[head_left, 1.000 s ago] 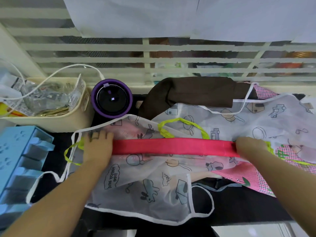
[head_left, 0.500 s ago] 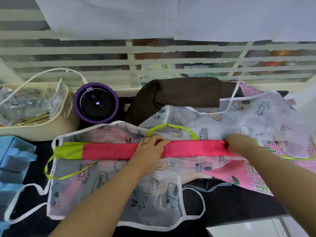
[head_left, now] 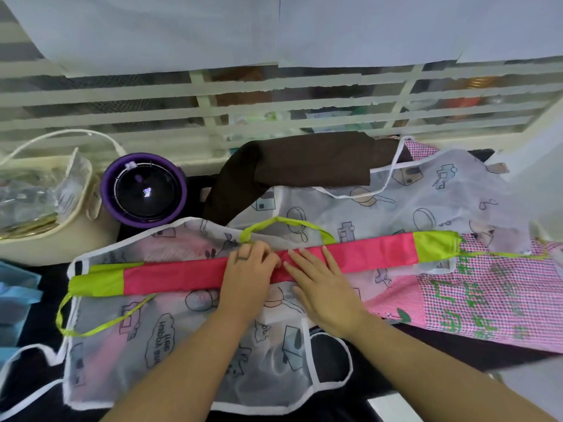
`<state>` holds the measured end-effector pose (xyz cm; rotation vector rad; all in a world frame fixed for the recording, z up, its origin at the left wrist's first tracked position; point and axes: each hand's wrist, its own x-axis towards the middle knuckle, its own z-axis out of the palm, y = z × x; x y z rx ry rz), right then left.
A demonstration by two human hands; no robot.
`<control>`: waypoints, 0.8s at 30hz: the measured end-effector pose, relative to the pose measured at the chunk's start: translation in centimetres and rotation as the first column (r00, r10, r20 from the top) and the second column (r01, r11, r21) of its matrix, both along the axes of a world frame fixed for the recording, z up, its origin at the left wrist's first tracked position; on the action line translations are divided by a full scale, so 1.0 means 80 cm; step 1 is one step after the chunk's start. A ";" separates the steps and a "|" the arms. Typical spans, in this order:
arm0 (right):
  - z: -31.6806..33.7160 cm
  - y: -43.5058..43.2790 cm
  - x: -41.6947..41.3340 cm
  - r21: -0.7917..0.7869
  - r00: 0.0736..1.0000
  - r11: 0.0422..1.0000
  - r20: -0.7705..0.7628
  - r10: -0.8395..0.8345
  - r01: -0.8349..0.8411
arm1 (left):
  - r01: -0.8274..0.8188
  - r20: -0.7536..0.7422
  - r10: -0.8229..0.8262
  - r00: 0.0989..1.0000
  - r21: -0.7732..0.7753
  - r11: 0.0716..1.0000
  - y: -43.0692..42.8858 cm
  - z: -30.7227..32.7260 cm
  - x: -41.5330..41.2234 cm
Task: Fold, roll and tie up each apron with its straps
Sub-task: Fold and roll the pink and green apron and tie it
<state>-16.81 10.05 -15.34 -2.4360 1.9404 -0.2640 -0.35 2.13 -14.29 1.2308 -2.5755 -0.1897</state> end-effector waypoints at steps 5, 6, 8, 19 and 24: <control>-0.004 0.011 -0.060 0.086 0.996 0.993 0.021 -0.086 0.084 | -0.003 -0.020 0.007 1.000 0.210 0.978 0.004 -0.002 0.005; -0.005 0.015 -0.073 0.075 0.987 0.987 0.061 -0.147 0.143 | 0.001 -0.007 0.000 1.000 0.216 0.976 0.005 -0.002 0.007; -0.002 0.027 -0.091 0.009 0.908 0.934 0.232 -0.349 0.356 | 0.014 0.006 -0.016 1.000 0.246 0.969 0.007 0.002 0.007; 0.050 0.016 -0.059 0.828 -0.825 0.382 0.515 -0.231 0.410 | 0.015 0.200 -0.077 0.977 0.293 0.956 0.005 0.019 -0.002; 0.055 0.003 -0.071 0.826 -0.844 0.431 0.488 -0.222 0.364 | -0.009 0.185 -0.051 0.981 0.312 0.950 0.004 0.018 -0.003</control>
